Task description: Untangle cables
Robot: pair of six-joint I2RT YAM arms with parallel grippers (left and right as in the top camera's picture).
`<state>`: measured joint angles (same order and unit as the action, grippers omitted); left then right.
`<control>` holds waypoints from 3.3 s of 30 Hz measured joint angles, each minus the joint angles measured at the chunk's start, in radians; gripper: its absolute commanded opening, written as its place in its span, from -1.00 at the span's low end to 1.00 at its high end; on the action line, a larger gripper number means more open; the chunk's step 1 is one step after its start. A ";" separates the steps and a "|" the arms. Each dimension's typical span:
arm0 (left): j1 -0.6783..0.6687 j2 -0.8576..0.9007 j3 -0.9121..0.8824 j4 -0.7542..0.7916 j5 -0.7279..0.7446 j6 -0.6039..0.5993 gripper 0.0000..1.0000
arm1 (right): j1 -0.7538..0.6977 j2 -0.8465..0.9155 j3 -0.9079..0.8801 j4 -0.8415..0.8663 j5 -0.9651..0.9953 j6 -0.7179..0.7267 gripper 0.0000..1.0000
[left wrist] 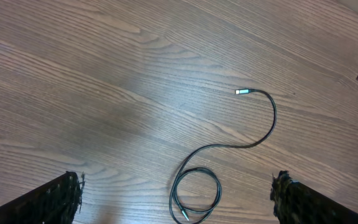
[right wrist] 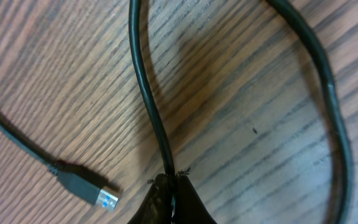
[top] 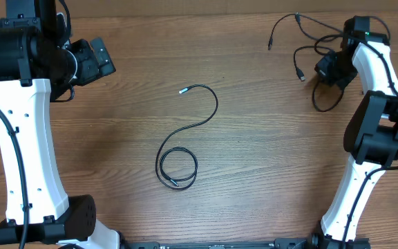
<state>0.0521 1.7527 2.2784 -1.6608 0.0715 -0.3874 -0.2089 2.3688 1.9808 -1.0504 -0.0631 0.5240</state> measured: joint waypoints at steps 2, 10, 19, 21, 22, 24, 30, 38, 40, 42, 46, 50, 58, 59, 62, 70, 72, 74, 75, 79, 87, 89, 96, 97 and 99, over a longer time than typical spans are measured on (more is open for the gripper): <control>0.000 0.000 0.000 0.000 0.000 0.000 1.00 | 0.000 0.001 -0.012 0.020 0.000 0.000 -0.92; 0.000 0.000 0.000 0.000 0.000 0.000 1.00 | 0.000 0.008 -0.027 0.052 0.000 0.000 -0.92; 0.000 0.000 0.000 0.000 0.000 0.000 1.00 | 0.000 0.016 -0.027 0.068 0.000 0.000 -0.92; 0.000 0.000 0.000 0.000 0.000 0.000 0.99 | 0.000 0.019 -0.027 0.071 0.000 0.000 -0.92; 0.000 0.000 0.000 0.000 0.000 0.000 0.99 | 0.000 0.021 -0.027 0.071 0.000 0.000 -0.93; 0.000 0.000 0.000 0.000 0.000 0.000 0.99 | 0.000 0.022 -0.027 0.074 0.000 0.000 -0.92; 0.000 0.000 0.000 0.002 0.000 0.000 0.99 | -0.001 0.027 -0.014 0.062 0.000 0.000 -0.92; 0.000 0.000 0.000 0.010 0.000 0.000 0.99 | -0.030 0.054 0.156 -0.071 0.000 0.000 -0.92; 0.000 0.000 0.000 0.011 0.000 0.000 1.00 | -0.042 0.054 0.225 -0.112 0.001 0.000 -0.90; 0.000 0.000 0.000 0.011 0.000 0.000 0.99 | -0.051 0.054 0.304 -0.150 0.001 -0.001 -0.83; 0.000 0.000 0.000 0.017 0.000 0.000 0.99 | -0.053 0.054 0.378 -0.185 -0.002 -0.001 -0.82; 0.000 0.000 0.000 0.024 0.000 0.000 1.00 | -0.045 0.054 0.389 -0.186 -0.044 0.000 -0.80; 0.000 0.000 0.000 0.031 0.000 0.002 0.99 | 0.026 0.055 0.389 -0.165 -0.092 -0.039 -0.35; 0.000 0.000 0.000 0.031 0.000 0.002 0.99 | 0.040 0.056 0.389 -0.164 -0.085 -0.051 -0.26; 0.000 0.000 0.000 0.031 0.000 0.002 0.99 | 0.084 0.071 0.389 -0.159 -0.053 -0.072 0.01; 0.000 0.000 0.000 0.032 0.000 0.002 0.99 | 0.133 0.164 0.389 -0.104 -0.010 -0.106 0.20; 0.000 0.000 0.000 0.032 0.000 0.002 0.99 | 0.130 0.186 0.389 -0.082 -0.006 -0.107 0.17; 0.000 0.000 0.000 0.032 0.000 0.002 0.99 | 0.127 0.202 0.388 -0.059 -0.003 -0.119 0.16; 0.000 0.000 0.000 0.033 0.000 0.002 1.00 | 0.126 0.208 0.388 -0.048 -0.001 -0.132 0.13; 0.000 0.000 0.000 0.033 0.000 0.002 0.99 | 0.126 0.218 0.388 -0.023 0.001 -0.196 0.07; 0.000 0.000 0.000 0.037 0.000 0.002 1.00 | 0.126 0.228 0.388 0.003 0.002 -0.294 -0.14; 0.000 0.000 0.000 0.039 0.000 0.002 0.99 | 0.125 0.228 0.388 0.011 0.002 -0.311 -0.19; 0.000 0.000 0.000 0.042 0.000 0.002 1.00 | 0.127 0.228 0.385 0.032 0.003 -0.351 -0.41; 0.000 0.000 0.000 0.043 0.000 0.002 0.99 | 0.128 0.228 0.384 0.035 0.004 -0.354 -0.42; 0.000 0.000 0.000 0.045 0.000 0.002 0.99 | 0.131 0.228 0.378 0.042 0.005 -0.357 -0.41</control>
<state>0.0521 1.7527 2.2784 -1.6154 0.0715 -0.3851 -0.0776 2.5969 2.3592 -1.0080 -0.0586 0.1669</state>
